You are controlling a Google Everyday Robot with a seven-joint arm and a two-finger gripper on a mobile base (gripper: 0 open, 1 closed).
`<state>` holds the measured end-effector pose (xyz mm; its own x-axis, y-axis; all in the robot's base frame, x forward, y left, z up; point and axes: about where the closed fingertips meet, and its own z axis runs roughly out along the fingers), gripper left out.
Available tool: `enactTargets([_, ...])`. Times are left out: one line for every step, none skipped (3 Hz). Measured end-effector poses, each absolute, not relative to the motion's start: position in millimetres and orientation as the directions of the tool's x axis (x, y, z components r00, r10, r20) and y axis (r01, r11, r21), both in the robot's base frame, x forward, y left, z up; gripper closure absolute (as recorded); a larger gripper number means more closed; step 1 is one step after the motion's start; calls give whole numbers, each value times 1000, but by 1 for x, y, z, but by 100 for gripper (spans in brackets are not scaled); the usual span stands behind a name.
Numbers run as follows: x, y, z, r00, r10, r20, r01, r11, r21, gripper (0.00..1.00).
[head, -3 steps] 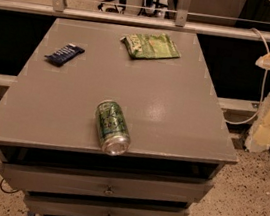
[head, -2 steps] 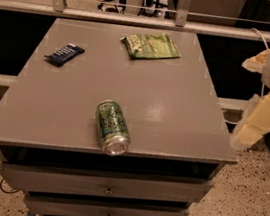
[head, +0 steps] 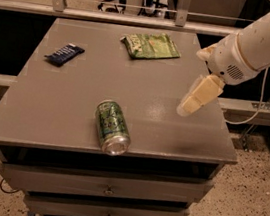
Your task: Move green jalapeno chip bag near green can
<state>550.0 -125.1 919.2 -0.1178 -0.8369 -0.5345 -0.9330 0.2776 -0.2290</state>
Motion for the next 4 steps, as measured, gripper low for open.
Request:
enactTargets([550, -125, 919, -118, -837, -535, -933, 278, -229, 0])
enactTargets([561, -107, 903, -121, -772, -624, -933, 303, -195, 0])
enactTargets([602, -71, 883, -116, -659, -743, -928, 339, -155, 0])
enactTargets([658, -45, 875, -101, -555, -826, -913, 382, -145, 0])
